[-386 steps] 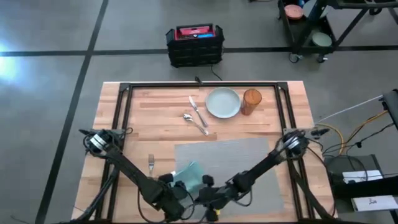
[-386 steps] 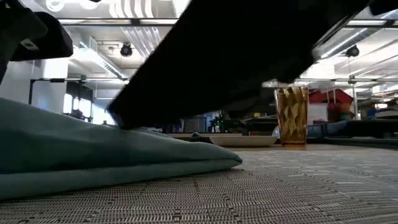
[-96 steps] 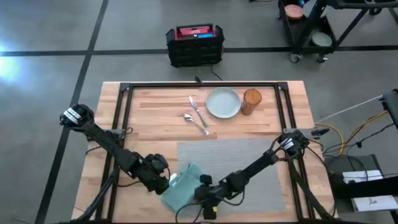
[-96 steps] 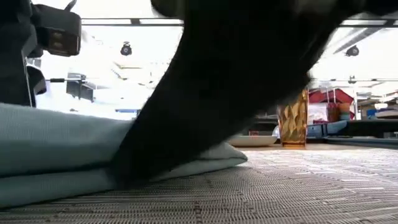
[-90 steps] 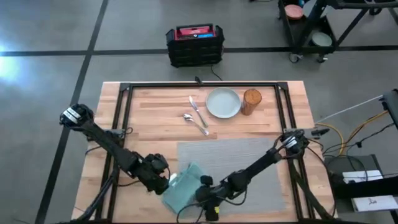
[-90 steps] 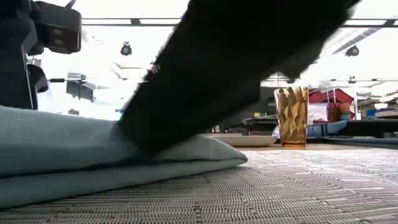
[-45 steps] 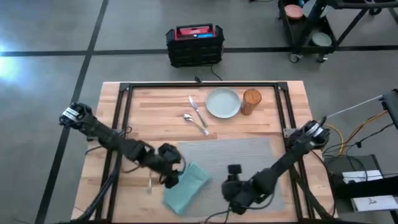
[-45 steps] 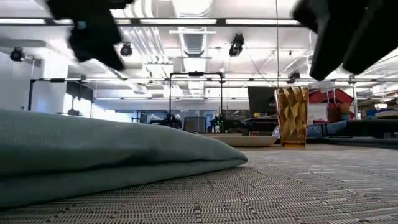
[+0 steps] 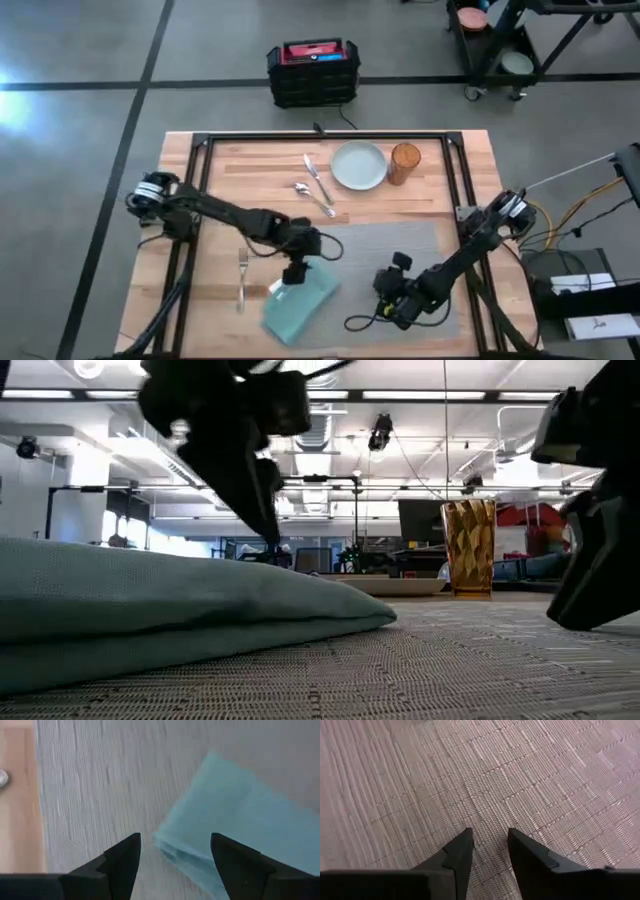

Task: Set table place
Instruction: Fold the blue napkin on the gray placemat

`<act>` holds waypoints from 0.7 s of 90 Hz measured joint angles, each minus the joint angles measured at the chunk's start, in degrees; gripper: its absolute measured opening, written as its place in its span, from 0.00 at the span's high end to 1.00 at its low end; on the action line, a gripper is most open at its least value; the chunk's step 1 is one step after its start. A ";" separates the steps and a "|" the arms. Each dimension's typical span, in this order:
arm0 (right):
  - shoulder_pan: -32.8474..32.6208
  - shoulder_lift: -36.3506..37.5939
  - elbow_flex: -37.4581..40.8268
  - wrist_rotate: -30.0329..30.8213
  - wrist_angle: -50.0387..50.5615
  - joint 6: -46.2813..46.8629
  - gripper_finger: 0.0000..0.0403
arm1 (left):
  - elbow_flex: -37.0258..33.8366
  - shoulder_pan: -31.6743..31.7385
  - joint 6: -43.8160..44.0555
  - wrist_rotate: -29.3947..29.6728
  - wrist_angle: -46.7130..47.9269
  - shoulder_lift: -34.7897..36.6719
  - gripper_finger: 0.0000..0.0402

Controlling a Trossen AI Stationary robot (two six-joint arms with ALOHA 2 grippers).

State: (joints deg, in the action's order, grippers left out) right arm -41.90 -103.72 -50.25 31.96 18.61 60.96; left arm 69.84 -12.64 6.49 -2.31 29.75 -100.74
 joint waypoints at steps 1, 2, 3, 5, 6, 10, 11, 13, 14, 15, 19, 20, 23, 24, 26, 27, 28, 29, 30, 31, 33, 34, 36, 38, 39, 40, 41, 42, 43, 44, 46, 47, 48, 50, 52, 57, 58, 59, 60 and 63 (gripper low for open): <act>0.05 0.01 0.24 -0.02 -0.47 0.30 0.73 | 0.50 -0.02 -0.66 -0.10 0.38 -0.40 0.44; 0.09 0.02 0.53 -0.05 -1.06 0.75 0.73 | 0.99 -0.04 -1.33 -0.20 0.74 -0.79 0.44; 0.13 0.02 0.82 -0.08 -1.68 1.19 0.73 | 1.49 -0.06 -1.91 -0.26 1.03 -1.21 0.44; 0.24 0.02 1.30 -0.11 -2.95 1.93 0.73 | 2.45 -0.07 -2.97 -0.28 1.31 -1.99 0.44; 0.29 0.02 1.47 -0.14 -3.56 2.45 0.73 | 2.92 -0.07 -3.51 -0.30 1.30 -2.37 0.44; 0.55 -0.01 1.82 -0.64 -5.46 3.58 0.73 | 4.56 -0.10 -5.44 -0.69 0.99 -3.85 0.43; 0.57 -0.01 1.82 -0.84 -5.76 3.80 0.72 | 4.88 -0.10 -5.80 -0.89 1.03 -4.19 0.43; 0.64 -0.01 1.82 -1.30 -6.17 3.95 0.72 | 5.44 -0.06 -6.47 -1.42 1.29 -4.85 0.43; 0.64 -0.01 1.82 -1.44 -6.37 4.01 0.72 | 5.70 -0.02 -6.78 -1.73 1.42 -5.19 0.43; 0.64 -0.02 1.83 -1.49 -6.57 4.01 0.71 | 5.96 0.04 -7.08 -2.03 1.55 -5.54 0.42; 0.61 -0.06 1.89 -1.50 -7.54 4.07 0.70 | 6.77 0.25 -7.83 -3.30 1.78 -6.89 0.42; 0.59 -0.07 1.91 -1.50 -7.75 4.12 0.69 | 6.95 0.30 -8.01 -3.59 1.78 -7.22 0.42; 0.58 -0.12 1.91 -1.60 -8.56 4.20 0.68 | 7.37 0.51 -8.63 -4.41 1.88 -8.03 0.42; 0.58 -0.12 1.91 -1.65 -8.81 4.18 0.68 | 7.47 0.58 -8.83 -4.61 2.06 -8.23 0.42; 0.58 -0.13 1.91 -1.75 -9.22 4.07 0.67 | 7.65 0.73 -9.28 -4.80 2.59 -8.74 0.42; 0.58 -0.15 1.91 -1.79 -9.42 3.95 0.66 | 7.76 0.78 -9.53 -4.79 2.96 -8.99 0.42; 0.58 -0.16 1.91 -1.86 -9.59 3.79 0.66 | 7.88 0.84 -9.78 -4.79 3.27 -9.22 0.42; 0.58 -0.16 1.91 -1.94 -9.72 3.61 0.66 | 7.98 0.91 -10.01 -4.80 3.45 -9.41 0.42; 0.58 -0.16 1.91 -2.03 -9.82 3.42 0.65 | 8.10 0.98 -10.24 -4.85 3.62 -9.57 0.42; 0.59 -0.16 1.91 -2.11 -9.87 3.17 0.65 | 8.21 1.05 -10.47 -4.91 3.78 -9.72 0.42; 0.64 -0.16 1.91 -2.28 -10.03 2.55 0.64 | 8.39 1.15 -10.95 -5.18 4.02 -10.01 0.42; 0.67 -0.17 1.94 -2.32 -10.14 2.37 0.63 | 8.47 1.24 -11.23 -5.39 4.19 -10.15 0.43; 0.71 -0.22 1.97 -2.37 -10.30 1.94 0.63 | 8.62 1.41 -11.61 -6.17 4.89 -10.40 0.43; 0.80 -0.22 1.97 -2.37 -10.38 1.41 0.62 | 8.64 1.54 -11.82 -6.96 5.38 -10.55 0.44; 0.80 -0.22 1.96 -2.37 -10.40 1.20 0.62 | 8.64 1.59 -11.90 -7.41 5.66 -10.62 0.44; 0.80 -0.22 1.95 -2.39 -10.41 1.04 0.61 | 8.64 1.66 -11.93 -7.87 5.86 -10.69 0.44; 0.82 -0.22 1.95 -2.41 -10.42 0.92 0.61 | 8.62 1.71 -11.95 -8.38 5.99 -10.75 0.44; 0.85 -0.22 1.97 -2.46 -10.44 0.80 0.61 | 8.59 1.74 -11.98 -8.94 6.06 -10.81 0.45; 0.88 -0.22 1.97 -2.50 -10.45 0.71 0.60 | 8.58 1.79 -11.99 -9.53 6.01 -10.86 0.45; 0.94 -0.22 1.96 -2.56 -10.46 0.64 0.60 | 8.57 1.83 -12.01 -10.11 5.95 -10.91 0.45; 0.93 -0.23 1.95 -2.64 -10.49 0.60 0.59 | 8.55 1.83 -12.02 -11.09 5.76 -10.95 0.46; 0.98 -0.24 1.95 -2.65 -10.49 0.60 0.59 | 8.55 1.83 -12.01 -11.46 5.69 -10.97 0.46; 1.02 -0.25 1.95 -2.68 -10.49 0.59 0.59 | 8.55 1.83 -12.02 -11.81 5.70 -10.98 0.46; 1.07 -0.25 1.95 -2.73 -10.47 0.57 0.59 | 8.55 1.81 -12.03 -12.40 5.80 -10.98 0.47; 1.15 -0.25 1.95 -2.78 -10.47 0.49 0.58 | 8.50 1.78 -12.03 -12.69 5.91 -10.98 0.47; 1.29 -0.25 1.93 -3.01 -10.42 -0.30 0.58 | 8.36 1.73 -12.75 -12.93 5.86 -11.01 0.48; 1.31 -0.25 1.94 -3.03 -10.43 -0.47 0.58 | 8.32 1.70 -12.98 -12.99 5.79 -11.08 0.48; 1.33 -0.25 1.94 -3.05 -10.43 -0.66 0.58 | 8.28 1.70 -13.22 -13.05 5.75 -11.14 0.48; 1.39 -0.25 1.95 -3.05 -10.43 -0.90 0.58 | 8.23 1.70 -13.45 -13.11 5.72 -11.20 0.49; 1.44 -0.27 1.94 -3.13 -10.39 -1.78 0.58 | 8.04 1.74 -13.91 -13.15 5.80 -11.36 0.49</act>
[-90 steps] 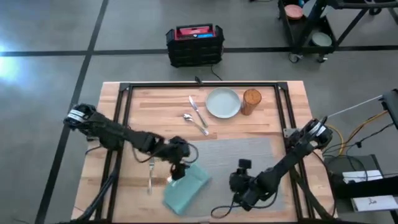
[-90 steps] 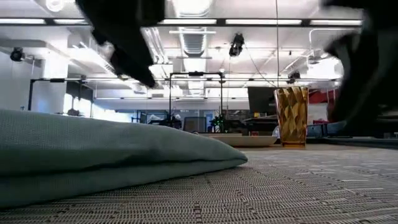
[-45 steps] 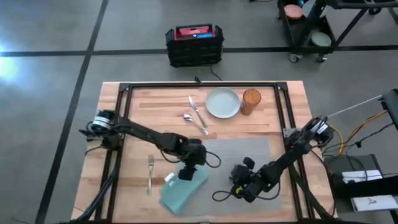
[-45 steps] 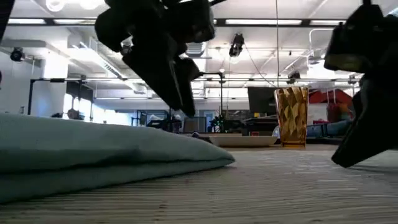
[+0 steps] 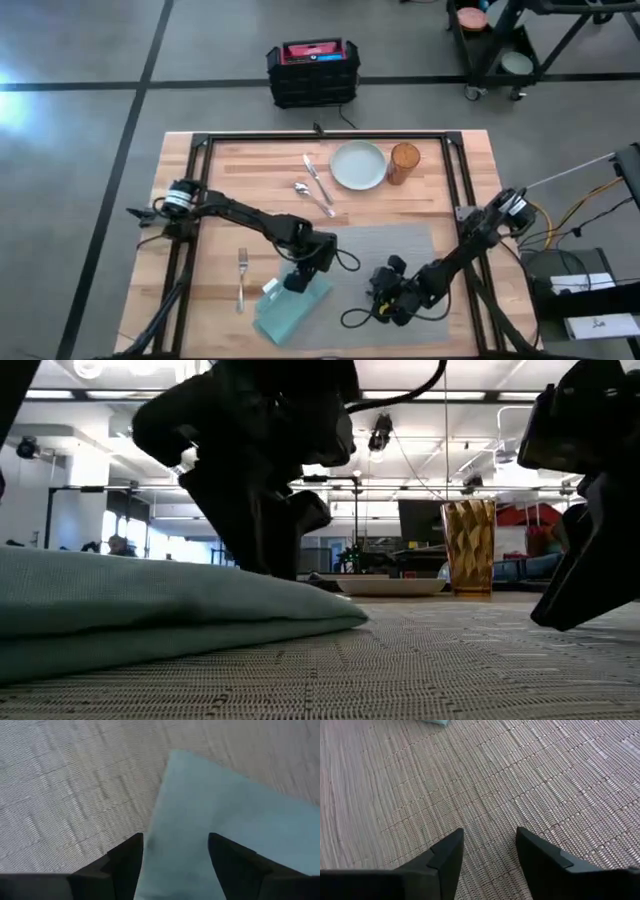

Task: Set table place
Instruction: Fold the blue napkin on the gray placemat

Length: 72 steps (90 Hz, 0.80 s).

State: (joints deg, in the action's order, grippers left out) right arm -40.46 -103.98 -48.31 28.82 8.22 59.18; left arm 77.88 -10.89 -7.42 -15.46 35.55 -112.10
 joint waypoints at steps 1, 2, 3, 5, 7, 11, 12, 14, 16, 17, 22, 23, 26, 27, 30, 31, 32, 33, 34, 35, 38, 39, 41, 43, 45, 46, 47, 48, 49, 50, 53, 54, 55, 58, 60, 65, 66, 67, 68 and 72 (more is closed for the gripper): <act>0.02 0.00 -0.01 -0.04 0.01 -0.24 0.58 | -0.07 0.07 -0.03 0.01 0.03 -0.07 0.49; 0.03 0.00 -0.01 -0.07 0.01 -0.42 0.58 | -0.15 0.14 -0.04 0.00 0.03 -0.14 0.49; 0.05 0.00 -0.01 -0.12 0.01 -0.58 0.58 | -0.24 0.22 -0.04 -0.02 -0.01 -0.24 0.50; 0.07 0.02 0.01 -0.18 0.00 -0.79 0.58 | -0.36 0.31 -0.04 -0.11 -0.17 -0.41 0.50; 0.10 0.02 0.02 -0.20 0.01 -0.97 0.59 | -0.50 0.39 -0.04 -0.13 -0.67 -0.57 0.50; 0.20 0.04 0.02 -0.26 0.03 -1.12 0.59 | -0.72 0.46 0.00 -0.11 -1.43 -0.81 0.51; 0.22 0.04 0.02 -0.27 0.04 -1.12 0.59 | -0.80 0.48 0.05 -0.11 -1.51 -0.88 0.51; 0.26 0.04 0.02 -0.28 0.06 -1.18 0.59 | -0.93 0.56 0.19 -0.11 -1.57 -1.06 0.51; 0.28 0.04 0.02 -0.27 0.06 -1.28 0.60 | -1.08 0.57 0.21 -0.14 -1.83 -1.19 0.52; 0.29 0.04 0.02 -0.26 0.07 -1.30 0.60 | -1.15 0.57 0.25 -0.13 -2.01 -1.27 0.52; 0.36 0.04 0.04 -0.19 0.09 -1.34 0.60 | -1.29 0.58 0.43 -0.13 -2.71 -1.80 0.54; 0.38 0.04 0.04 -0.14 0.08 -1.33 0.61 | -1.33 0.58 0.45 -0.11 -2.75 -1.88 0.54; 0.38 0.02 0.04 0.04 0.10 -1.31 0.61 | -1.50 0.59 0.82 -0.07 -3.07 -1.92 0.56; 0.38 0.01 0.05 0.12 0.09 -1.34 0.61 | -1.53 0.59 0.97 -0.07 -3.14 -1.92 0.56; 0.43 0.00 0.06 0.44 0.02 -1.36 0.61 | -1.62 0.61 1.30 -0.11 -3.24 -1.92 0.59; 0.47 0.00 0.06 0.55 -0.03 -1.36 0.62 | -1.66 0.61 1.45 -0.11 -3.35 -1.91 0.60; 0.49 -0.01 0.06 0.64 -0.06 -1.36 0.62 | -1.71 0.61 1.56 -0.11 -3.44 -1.90 0.61; 0.50 -0.02 0.06 0.71 -0.07 -1.35 0.62 | -1.75 0.61 1.57 -0.11 -3.50 -1.90 0.62; 0.50 -0.04 0.06 0.76 -0.06 -1.34 0.62 | -1.78 0.61 1.68 -0.11 -3.51 -1.90 0.63; 0.51 -0.04 0.06 0.79 -0.05 -1.34 0.62 | -1.81 0.61 1.83 -0.11 -3.50 -1.90 0.64; 0.52 -0.04 0.06 0.91 -0.04 -1.36 0.63 | -1.90 0.61 1.96 -0.11 -3.50 -1.90 0.68; 0.51 -0.04 0.06 0.97 -0.06 -1.36 0.63 | -1.90 0.61 2.00 -0.11 -3.50 -1.89 0.70; 0.49 -0.04 0.06 1.05 -0.10 -1.36 0.63 | -1.91 0.61 2.09 -0.11 -3.49 -1.85 0.73; 0.49 -0.04 0.06 1.07 -0.10 -1.36 0.63 | -1.94 0.61 2.21 -0.13 -3.48 -1.77 0.76; 0.49 -0.04 0.06 1.07 -0.05 -1.36 0.64 | -1.97 0.65 2.44 -0.13 -3.47 -1.77 0.80; 0.49 -0.04 0.06 1.07 -0.03 -1.36 0.64 | -1.98 0.65 2.54 -0.13 -3.46 -1.77 0.81; 0.49 -0.04 0.06 1.07 -0.01 -1.35 0.64 | -2.00 0.65 2.60 -0.13 -3.44 -1.76 0.83; 0.49 -0.04 0.06 1.08 -0.01 -1.34 0.64 | -2.01 0.65 2.66 -0.13 -3.43 -1.75 0.85; 0.49 -0.04 0.06 1.10 -0.01 -1.35 0.64 | -2.04 0.65 2.80 -0.13 -3.43 -1.75 0.87; 0.49 -0.04 0.06 1.11 -0.01 -1.36 0.64 | -2.05 0.65 2.96 -0.13 -3.40 -1.75 0.88; 0.49 -0.04 0.06 1.17 -0.01 -1.36 0.65 | -2.05 0.65 3.41 -0.13 -3.30 -1.75 0.94; 0.49 -0.04 0.06 1.18 -0.01 -1.36 0.65 | -2.05 0.65 3.66 -0.13 -3.28 -1.75 0.95; 0.49 -0.04 0.06 1.18 -0.01 -1.36 0.65 | -2.05 0.66 3.86 -0.13 -3.28 -1.75 0.96; 0.49 -0.04 0.06 1.20 0.03 -1.36 0.66 | -2.05 0.67 4.70 -0.13 -3.26 -1.74 0.98; 0.49 -0.04 0.06 1.20 0.04 -1.36 0.66 | -2.05 0.70 5.49 -0.10 -3.26 -1.73 0.98; 0.49 -0.04 0.06 1.23 0.11 -1.27 0.67 | -2.05 0.79 7.38 0.38 -3.19 -1.57 0.97; 0.49 -0.04 0.06 1.24 0.12 -1.22 0.67 | -2.05 0.81 7.70 0.65 -3.16 -1.51 0.97; 0.49 -0.04 0.06 1.24 0.14 -1.15 0.67 | -2.05 0.82 7.96 0.96 -3.11 -1.45 0.97; 0.50 -0.04 0.06 1.25 0.14 -1.08 0.67 | -2.06 0.83 8.38 1.29 -3.06 -1.37 0.97; 0.52 -0.04 0.06 1.26 0.18 -0.71 0.68 | -2.07 0.89 9.50 2.57 -2.88 -0.93 0.97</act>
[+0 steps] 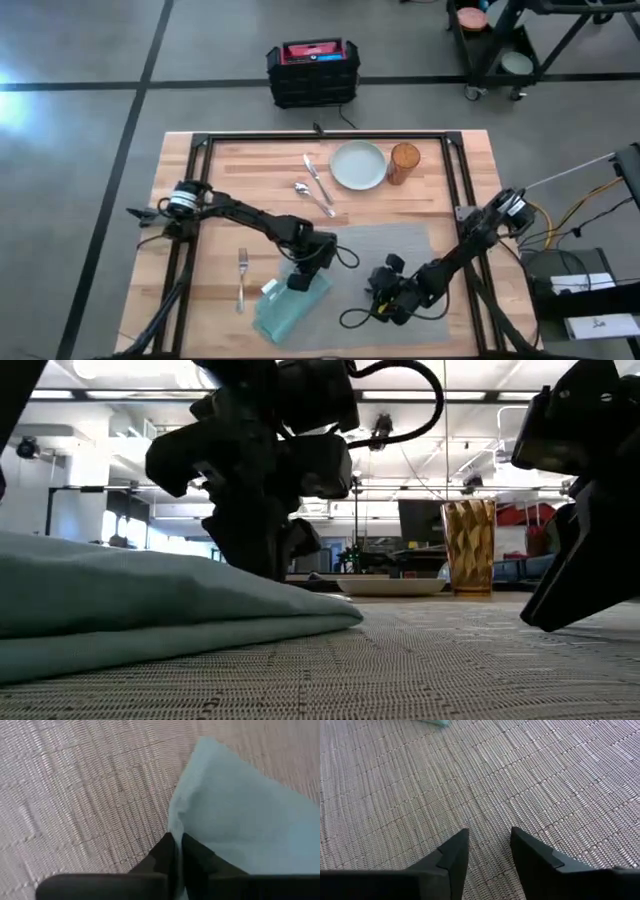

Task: Set table place
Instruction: Fold the blue napkin on the gray placemat

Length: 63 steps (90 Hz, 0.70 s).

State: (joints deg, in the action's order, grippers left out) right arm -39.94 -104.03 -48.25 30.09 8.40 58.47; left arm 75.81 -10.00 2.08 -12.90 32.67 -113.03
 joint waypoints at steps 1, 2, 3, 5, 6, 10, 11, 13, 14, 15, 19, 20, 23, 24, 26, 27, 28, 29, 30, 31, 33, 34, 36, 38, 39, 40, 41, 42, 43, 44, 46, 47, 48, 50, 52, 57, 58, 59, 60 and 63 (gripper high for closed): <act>0.00 0.00 0.00 0.00 0.00 0.03 0.68 | 0.00 0.03 0.26 0.22 0.06 0.15 0.98; 0.00 0.00 0.00 0.00 0.00 0.03 0.69 | 0.00 0.07 0.46 0.42 0.11 0.28 0.98; 0.00 0.00 0.01 0.01 0.00 0.03 0.69 | 0.00 0.12 0.60 0.60 0.14 0.41 0.98; 0.00 0.00 0.02 0.03 0.02 0.04 0.69 | 0.00 0.21 1.08 1.10 0.20 0.71 0.99; 0.00 0.00 0.02 0.06 0.02 0.05 0.69 | 0.00 0.25 1.43 1.42 0.21 0.87 0.99; 0.00 0.00 0.02 0.09 0.03 0.07 0.70 | 0.00 0.44 2.84 2.36 0.40 1.48 0.99; 0.00 0.00 0.02 0.09 0.04 0.05 0.70 | 0.00 0.49 3.20 2.54 0.43 1.58 0.99; 0.00 0.00 0.03 0.09 0.05 0.05 0.71 | 0.00 0.60 3.88 3.09 0.44 1.80 0.99; 0.00 0.00 0.04 0.07 0.05 0.05 0.71 | 0.00 0.65 4.21 3.35 0.48 1.93 0.99; 0.00 0.00 0.04 0.06 0.05 0.05 0.71 | 0.00 0.71 4.58 3.63 0.58 2.07 0.99; 0.00 0.00 0.04 0.04 0.07 0.05 0.72 | 0.00 1.01 6.01 4.76 1.32 2.41 0.99; 0.00 0.00 0.04 0.04 0.07 0.06 0.72 | 0.00 1.12 6.38 4.98 1.45 2.47 0.99; 0.00 0.00 0.04 0.02 0.11 0.05 0.72 | 0.00 1.46 7.55 5.76 1.80 2.72 0.99; 0.00 0.00 0.04 0.02 0.13 0.06 0.73 | 0.00 1.58 7.99 6.05 1.90 2.84 0.99; 0.00 0.00 0.04 0.01 0.14 0.07 0.73 | 0.00 1.85 8.83 6.56 2.07 2.98 0.99; 0.00 0.00 0.04 0.00 0.14 0.08 0.73 | 0.00 1.99 9.29 6.72 2.16 3.06 1.00; 0.00 0.00 0.04 0.00 0.14 0.10 0.73 | 0.00 2.14 9.76 6.88 2.22 3.12 1.00; 0.00 0.00 0.04 0.02 0.14 0.20 0.73 | 0.00 2.26 10.23 7.04 2.24 3.18 1.00; 0.00 0.00 0.04 0.01 0.14 0.32 0.73 | -0.01 2.40 10.69 7.24 2.26 3.28 1.00; 0.00 0.00 0.04 0.00 0.15 0.46 0.74 | -0.03 2.53 11.15 7.43 2.27 3.40 1.00; 0.00 0.00 0.04 -0.04 0.16 0.62 0.74 | -0.10 2.75 12.01 7.62 2.20 3.61 1.00; 0.00 0.00 0.04 -0.04 0.17 0.71 0.74 | -0.14 2.86 12.39 7.67 2.19 3.69 1.00; 0.00 0.00 0.04 -0.04 0.18 0.88 0.74 | -0.20 3.12 13.11 7.76 2.28 3.83 0.99; 0.00 0.00 0.04 -0.04 0.17 0.97 0.74 | -0.25 3.40 13.77 7.86 2.37 3.97 0.99; 0.00 0.00 0.04 -0.04 0.16 0.97 0.75 | -0.27 3.52 14.14 7.91 2.40 4.04 0.99; 0.00 0.00 0.04 -0.04 0.15 0.97 0.75 | -0.30 3.65 14.45 7.92 2.41 4.10 1.00; 0.00 0.00 0.04 -0.04 0.15 0.97 0.75 | -0.33 3.79 14.77 7.93 2.45 4.15 1.00; 0.00 0.00 0.04 -0.06 0.14 0.97 0.75 | -0.35 3.90 15.13 7.94 2.55 4.18 1.00; 0.00 0.00 0.04 -0.07 0.14 0.97 0.75 | -0.36 4.02 15.52 7.95 2.69 4.20 1.00; 0.00 0.00 0.04 -0.09 0.16 0.99 0.75 | -0.38 4.16 15.94 7.95 2.86 4.21 1.00; 0.00 0.00 0.04 -0.07 0.16 1.01 0.75 | -0.45 4.42 16.77 7.95 3.35 4.29 1.00; 0.00 0.00 0.04 -0.08 0.15 1.01 0.75 | -0.48 4.54 17.23 7.95 3.65 4.32 1.00; 0.00 0.00 0.04 -0.10 0.14 1.01 0.75 | -0.48 4.67 17.61 7.95 4.01 4.32 1.00; 0.00 0.00 0.04 -0.16 0.12 1.01 0.76 | -0.48 4.89 18.36 7.95 4.79 4.32 1.00; 0.00 0.00 0.04 -0.22 0.07 1.03 0.76 | -0.50 5.11 19.01 8.01 5.58 4.32 1.00; 0.00 0.00 0.04 -0.28 0.07 1.10 0.76 | -0.50 5.40 19.99 9.10 7.59 4.32 1.00; 0.00 0.00 0.04 -0.30 0.07 1.10 0.76 | -0.50 5.44 20.08 9.41 8.06 4.32 1.00; 0.00 0.00 0.04 -0.31 0.07 1.10 0.76 | -0.52 5.44 20.14 9.88 8.47 4.32 1.00; 0.00 0.00 0.04 -0.32 0.07 1.10 0.76 | -0.53 5.46 20.19 10.36 8.90 4.32 1.00; 0.00 0.00 0.04 -0.35 0.07 1.10 0.76 | -0.58 5.55 20.39 11.90 10.06 4.34 1.00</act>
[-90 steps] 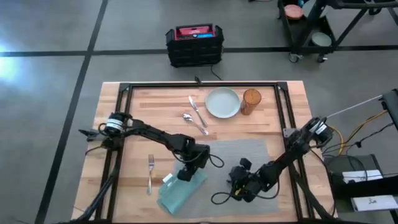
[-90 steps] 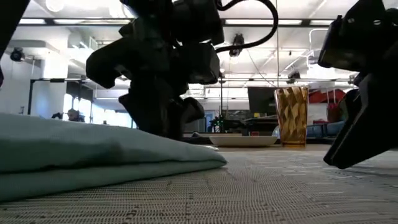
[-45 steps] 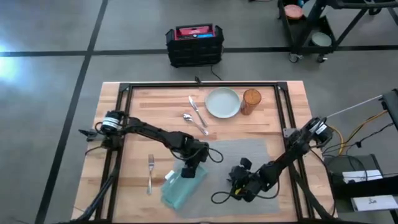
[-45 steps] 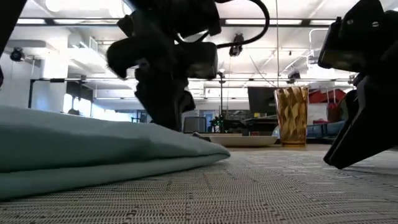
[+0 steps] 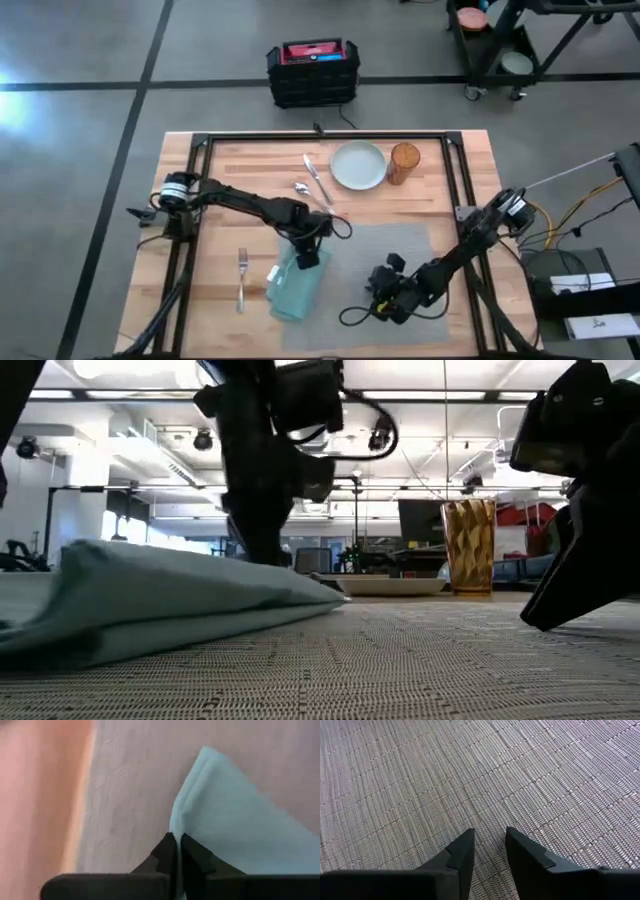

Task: Set table place
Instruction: Fold the blue napkin on the gray placemat

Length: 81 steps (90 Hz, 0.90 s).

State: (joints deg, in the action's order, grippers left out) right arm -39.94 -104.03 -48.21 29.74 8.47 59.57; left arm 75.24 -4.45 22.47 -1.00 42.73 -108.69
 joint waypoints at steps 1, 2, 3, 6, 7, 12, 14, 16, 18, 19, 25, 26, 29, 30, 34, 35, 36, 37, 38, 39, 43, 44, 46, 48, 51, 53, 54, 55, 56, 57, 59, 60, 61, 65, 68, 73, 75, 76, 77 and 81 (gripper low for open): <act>0.00 0.00 0.00 0.00 0.00 0.00 0.76 | -0.01 0.00 0.09 0.54 0.32 0.01 1.00; 0.00 0.00 0.00 0.00 0.00 0.00 0.76 | -0.04 0.04 0.21 1.08 0.68 0.01 1.00; 0.00 0.00 0.00 0.00 0.00 0.00 0.76 | -0.06 0.08 0.36 1.59 1.02 0.01 1.00; 0.00 0.00 0.00 0.00 0.00 -0.02 0.76 | -0.08 0.13 0.79 2.80 1.89 0.01 1.00; 0.00 0.00 0.00 0.00 0.00 -0.02 0.76 | -0.08 0.16 0.90 3.12 2.11 0.01 1.00; 0.00 0.00 0.00 -0.07 0.00 0.00 0.75 | -0.12 0.24 1.19 3.76 2.27 0.11 1.00; 0.00 0.00 0.00 -0.12 0.00 0.00 0.75 | -0.13 0.27 1.29 3.87 2.13 0.21 1.00; 0.00 0.00 0.00 -0.16 0.00 0.00 0.75 | -0.17 0.29 1.56 3.99 1.96 0.26 1.00; 0.00 0.00 0.00 -0.20 0.00 -0.02 0.75 | -0.22 0.33 1.88 4.03 1.90 0.35 1.00; 0.00 0.00 0.00 -0.23 0.00 -0.02 0.74 | -0.25 0.35 2.08 4.03 1.89 0.39 1.00; 0.01 0.00 0.00 -0.72 -0.02 -0.04 0.74 | -0.57 0.35 3.84 4.05 2.84 0.54 1.00; 0.02 0.00 0.00 -0.82 -0.02 -0.04 0.73 | -0.62 0.35 4.17 4.05 3.24 0.58 1.00; 0.04 0.00 0.00 -1.11 -0.02 -0.02 0.73 | -0.84 0.38 5.33 4.13 4.86 0.62 1.00; 0.04 0.00 0.00 -1.17 -0.02 -0.02 0.73 | -0.92 0.39 5.71 4.18 5.40 0.62 1.00; 0.04 0.00 0.00 -1.20 -0.02 -0.02 0.72 | -1.16 0.39 7.26 4.64 7.48 0.66 1.00; 0.04 0.00 0.00 -1.20 -0.02 -0.04 0.72 | -1.20 0.39 7.59 4.71 7.91 0.66 1.00; 0.04 0.00 0.00 -1.21 -0.02 -0.04 0.72 | -1.23 0.39 7.89 4.76 8.32 0.66 1.00; 0.04 0.00 0.00 -1.22 -0.02 -0.05 0.72 | -1.25 0.39 8.20 4.78 8.62 0.66 1.00; 0.04 0.00 0.00 -1.22 -0.02 -0.09 0.72 | -1.26 0.39 8.49 4.80 8.90 0.66 1.00; 0.04 0.00 0.00 -1.22 -0.02 -0.12 0.72 | -1.26 0.39 8.76 4.81 9.15 0.66 1.00; 0.04 0.00 0.00 -1.25 -0.02 -0.15 0.72 | -1.26 0.39 9.74 4.81 9.77 0.72 1.00; 0.04 0.00 0.00 -1.25 -0.02 -0.15 0.72 | -1.26 0.39 9.94 4.81 9.89 0.75 1.00; 0.04 0.00 0.00 -1.27 -0.02 -0.15 0.72 | -1.26 0.37 10.36 4.74 10.09 0.80 1.00; 0.04 0.00 0.00 -1.27 -0.02 -0.15 0.72 | -1.26 0.33 10.74 4.54 10.24 0.85 1.00; 0.04 0.00 0.00 -1.27 -0.04 -0.15 0.72 | -1.26 0.25 11.29 3.99 10.35 0.96 1.00; 0.04 0.00 0.00 -1.27 -0.04 -0.15 0.72 | -1.26 0.20 11.59 3.48 10.31 1.02 1.00; 0.04 0.00 0.00 -1.28 -0.03 -0.15 0.72 | -1.26 0.18 11.72 3.29 10.26 1.04 1.00; 0.04 0.00 0.00 -1.29 -0.02 -0.15 0.72 | -1.23 0.11 11.83 3.10 10.25 1.05 1.00; 0.04 0.00 0.00 -1.29 -0.02 -0.15 0.72 | -1.17 0.05 11.99 2.98 10.25 1.06 1.00; 0.04 0.00 0.00 -1.29 -0.02 -0.15 0.72 | -1.11 0.00 12.16 2.91 10.26 1.06 1.00; 0.04 0.00 0.00 -1.29 -0.02 -0.15 0.73 | -1.01 -0.10 12.23 2.66 10.20 1.09 1.00; 0.04 0.00 0.00 -1.28 -0.02 -0.15 0.73 | -0.96 -0.15 12.27 2.48 10.16 1.10 1.00; 0.04 0.00 0.00 -1.27 -0.02 -0.15 0.73 | -0.90 -0.17 12.31 2.14 10.11 1.12 1.00; 0.04 0.00 0.00 -1.26 -0.02 -0.15 0.74 | -0.66 -0.36 12.36 1.19 9.93 1.19 1.00; 0.04 0.00 0.00 -1.27 -0.02 -0.15 0.74 | -0.48 -0.50 12.36 0.44 9.89 1.25 1.00; 0.04 0.00 0.00 -1.25 -0.02 -0.15 0.75 | -0.39 -0.75 11.62 -0.70 9.86 1.28 1.00; 0.04 0.00 0.00 -1.23 -0.02 -0.15 0.75 | -0.39 -0.77 11.08 -0.99 9.84 1.28 1.00; 0.04 0.00 0.00 -1.22 -0.02 -0.15 0.76 | -0.39 -0.78 10.78 -1.02 9.83 1.28 1.00; 0.04 0.00 0.00 -1.22 0.00 -0.15 0.76 | -0.39 -0.80 10.49 -1.04 9.84 1.28 0.99; 0.04 0.00 0.00 -1.22 0.00 -0.15 0.76 | -0.39 -0.85 9.32 -1.07 9.85 1.28 0.98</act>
State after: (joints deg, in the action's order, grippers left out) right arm -39.90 -104.03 -48.21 28.51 8.47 59.42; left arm 74.85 -5.30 31.79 -2.07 52.58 -107.42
